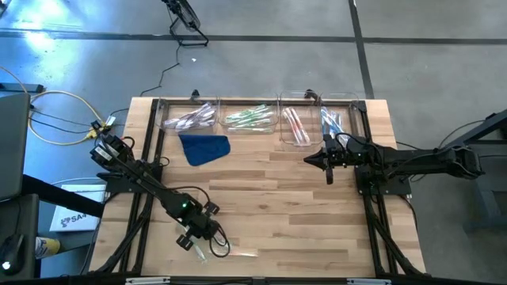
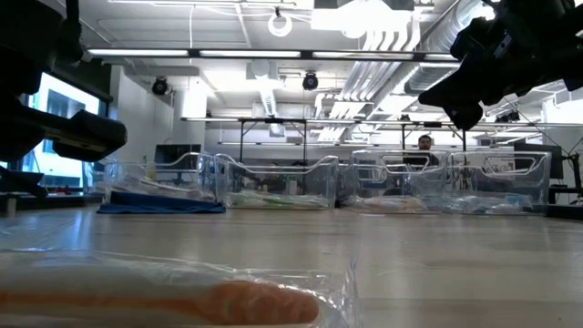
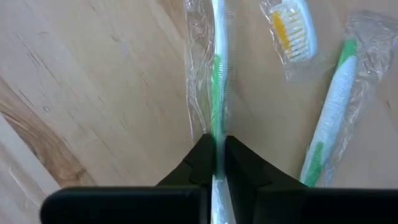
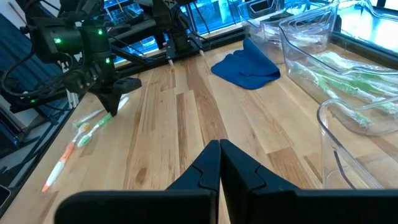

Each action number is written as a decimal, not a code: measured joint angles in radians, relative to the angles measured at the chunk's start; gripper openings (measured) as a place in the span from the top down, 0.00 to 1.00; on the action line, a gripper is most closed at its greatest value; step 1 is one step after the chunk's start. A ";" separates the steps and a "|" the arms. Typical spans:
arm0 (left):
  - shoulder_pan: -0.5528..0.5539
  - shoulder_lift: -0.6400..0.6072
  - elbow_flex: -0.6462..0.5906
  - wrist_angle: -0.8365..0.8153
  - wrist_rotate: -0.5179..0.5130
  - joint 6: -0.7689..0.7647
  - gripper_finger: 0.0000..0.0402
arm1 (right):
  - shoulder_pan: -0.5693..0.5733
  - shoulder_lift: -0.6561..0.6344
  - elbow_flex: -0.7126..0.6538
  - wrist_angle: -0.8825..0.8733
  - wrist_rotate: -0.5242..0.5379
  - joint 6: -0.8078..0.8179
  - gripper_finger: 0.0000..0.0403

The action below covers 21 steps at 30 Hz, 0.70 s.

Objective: Pick & Place Toothbrushes
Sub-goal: Put the green toothbrush into the middle left transparent bin

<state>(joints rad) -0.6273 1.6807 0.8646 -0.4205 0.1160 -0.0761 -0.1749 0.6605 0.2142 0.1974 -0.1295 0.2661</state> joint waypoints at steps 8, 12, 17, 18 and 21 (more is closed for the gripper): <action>0.074 -0.078 0.057 -0.245 -0.051 0.057 0.97 | 0.000 0.000 0.000 0.000 0.000 0.000 1.00; 0.131 -0.109 0.113 -0.435 -0.113 0.115 0.97 | 0.000 0.000 0.000 -0.003 0.000 0.000 1.00; 0.189 -0.128 0.160 -0.447 -0.127 0.192 0.97 | 0.000 0.000 0.000 -0.010 0.000 0.000 1.00; 0.197 -0.129 0.168 -0.446 -0.128 0.209 0.97 | 0.000 0.000 0.000 -0.010 0.000 0.000 1.00; 0.225 -0.131 0.199 -0.443 -0.138 0.259 0.97 | 0.000 0.000 0.000 -0.010 0.000 0.000 1.00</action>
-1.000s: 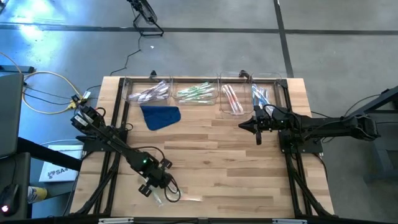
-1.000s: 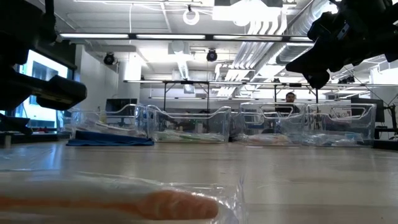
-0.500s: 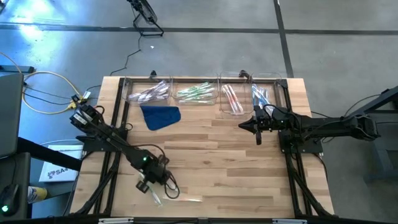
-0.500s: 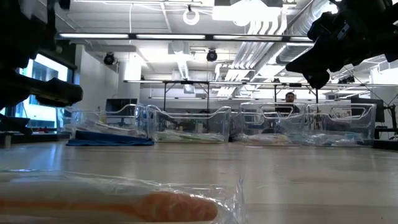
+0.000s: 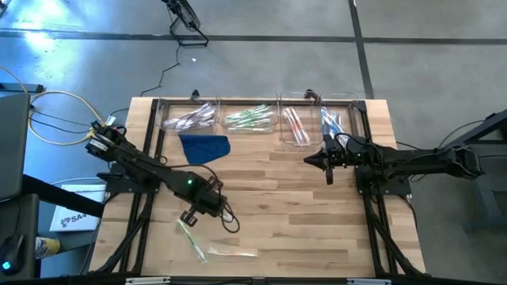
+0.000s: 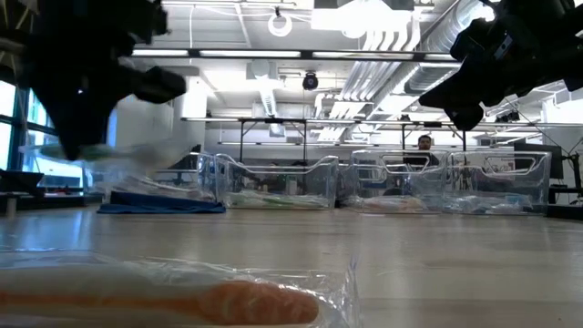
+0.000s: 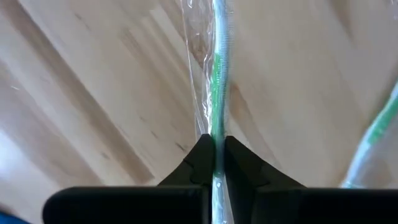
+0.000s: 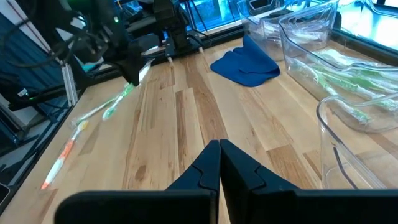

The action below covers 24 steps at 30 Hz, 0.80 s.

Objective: Pick & Place Toothbrushes
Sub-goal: Put the green toothbrush into the middle left transparent bin

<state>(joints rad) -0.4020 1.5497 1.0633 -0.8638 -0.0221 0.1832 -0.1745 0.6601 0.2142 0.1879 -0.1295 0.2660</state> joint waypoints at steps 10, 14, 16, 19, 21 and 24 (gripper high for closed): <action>0.090 -0.008 0.044 -0.016 -0.139 0.144 0.97 | 0.000 0.000 0.000 0.002 0.000 0.000 1.00; 0.131 -0.009 0.044 -0.023 -0.152 0.154 0.97 | 0.000 0.000 0.000 0.002 0.000 0.000 1.00; 0.151 -0.009 0.044 -0.042 -0.154 0.158 0.97 | 0.000 0.000 0.000 0.002 0.000 0.000 1.00; 0.179 -0.009 0.044 -0.069 -0.172 0.161 0.97 | 0.000 0.000 0.000 0.003 0.000 0.000 1.00; 0.196 -0.009 0.044 -0.071 -0.198 0.175 0.97 | 0.000 0.000 0.000 0.003 0.000 0.000 1.00; 0.226 -0.009 0.044 -0.063 -0.235 0.214 0.97 | 0.000 0.000 0.000 0.003 0.000 0.000 1.00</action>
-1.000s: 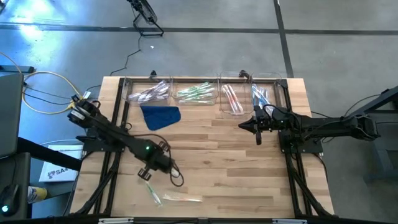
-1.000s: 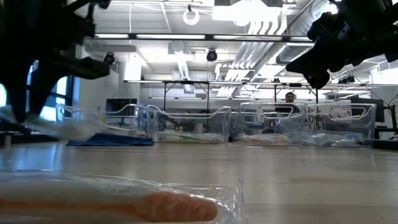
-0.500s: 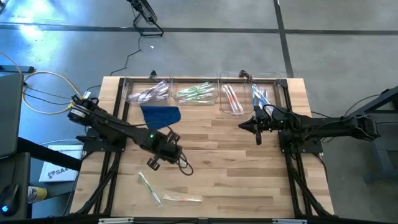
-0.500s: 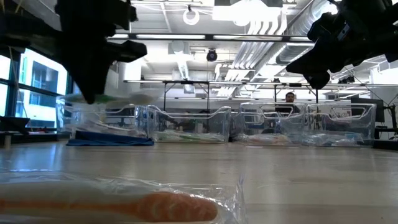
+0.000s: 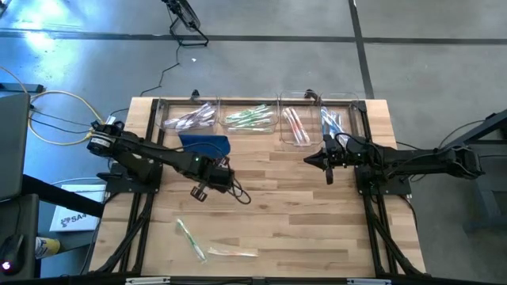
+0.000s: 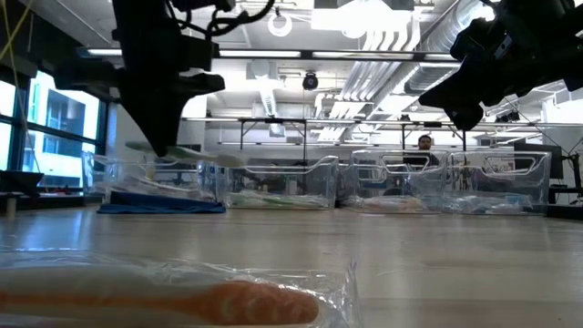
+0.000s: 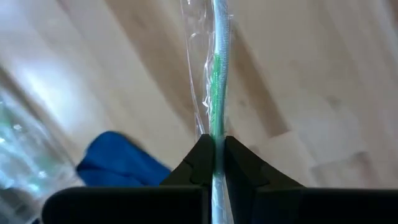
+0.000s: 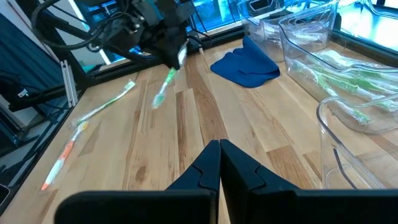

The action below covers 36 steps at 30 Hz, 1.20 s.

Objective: Pick & Place Toothbrushes
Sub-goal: Put the green toothbrush into the middle left transparent bin

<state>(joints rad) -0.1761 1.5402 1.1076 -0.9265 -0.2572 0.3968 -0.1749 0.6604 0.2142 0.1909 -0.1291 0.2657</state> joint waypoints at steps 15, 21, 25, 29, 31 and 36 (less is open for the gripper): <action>0.226 0.000 0.051 0.149 -0.126 0.148 0.97 | 0.000 0.000 0.000 0.000 0.000 0.000 1.00; 0.302 0.000 0.179 0.149 -0.177 0.315 0.97 | 0.000 0.000 0.000 0.000 0.000 -0.007 1.00; 0.368 0.000 0.251 0.157 -0.177 0.426 0.97 | 0.000 0.000 0.000 -0.001 0.000 -0.008 1.00; 0.462 0.000 0.272 0.192 -0.096 0.491 0.97 | 0.000 0.000 0.000 -0.001 0.000 -0.008 1.00; 0.518 0.000 0.273 0.223 0.000 0.515 0.97 | 0.000 0.000 0.000 -0.001 0.000 -0.008 1.00; 0.635 0.013 0.274 0.301 0.148 0.571 0.97 | 0.000 0.000 0.000 -0.001 0.000 -0.008 1.00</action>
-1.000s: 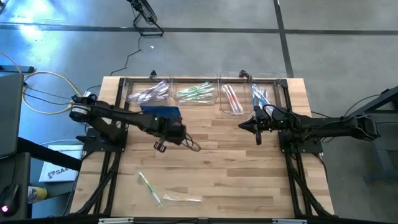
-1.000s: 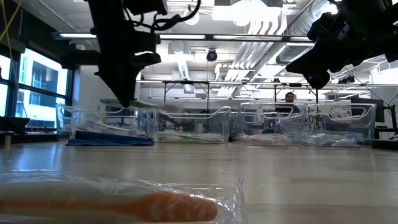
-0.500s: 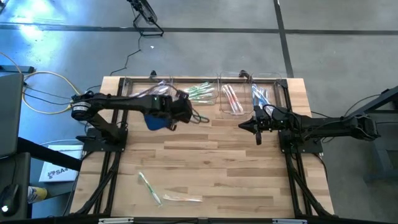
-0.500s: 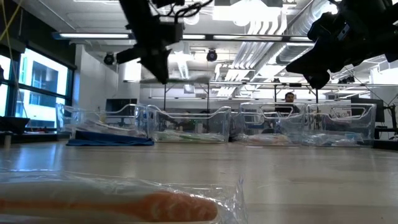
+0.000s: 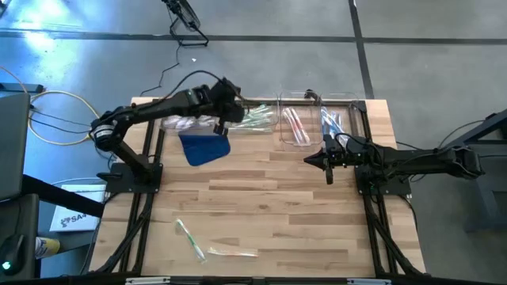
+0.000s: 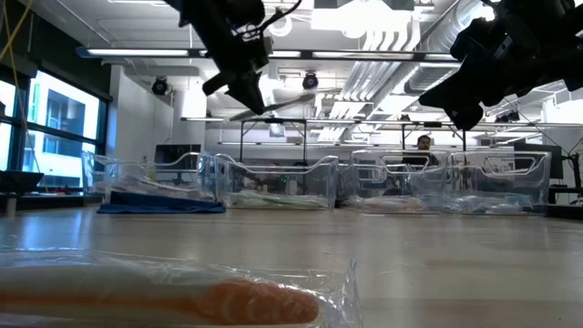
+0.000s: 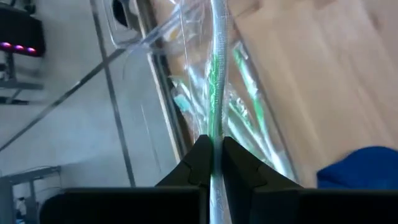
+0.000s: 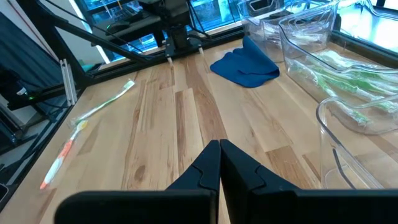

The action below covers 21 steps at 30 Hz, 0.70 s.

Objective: Pick & Place Toothbrushes
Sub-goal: Put the green toothbrush into the middle left transparent bin

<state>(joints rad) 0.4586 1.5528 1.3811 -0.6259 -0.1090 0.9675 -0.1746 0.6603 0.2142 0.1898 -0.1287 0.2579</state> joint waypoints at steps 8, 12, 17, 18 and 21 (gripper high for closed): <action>0.136 0.025 0.000 0.063 0.168 -0.004 0.97 | 0.000 0.000 0.000 -0.001 0.026 -0.001 1.00; 0.147 0.060 0.000 0.111 0.211 -0.006 0.97 | 0.000 0.000 0.000 -0.013 0.078 -0.001 1.00; 0.143 0.106 0.000 0.185 0.213 -0.004 0.97 | 0.000 0.000 0.000 -0.031 0.076 -0.001 1.00; 0.144 0.116 0.000 0.194 0.208 -0.010 0.97 | 0.000 0.000 0.000 -0.030 0.076 -0.001 1.00; 0.156 0.152 0.000 0.206 0.175 -0.063 0.97 | 0.000 0.000 0.000 -0.030 0.076 -0.001 1.00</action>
<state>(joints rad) 0.6143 1.7046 1.3811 -0.4202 0.0656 0.9046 -0.1749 0.6601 0.2142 0.1596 -0.0532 0.2573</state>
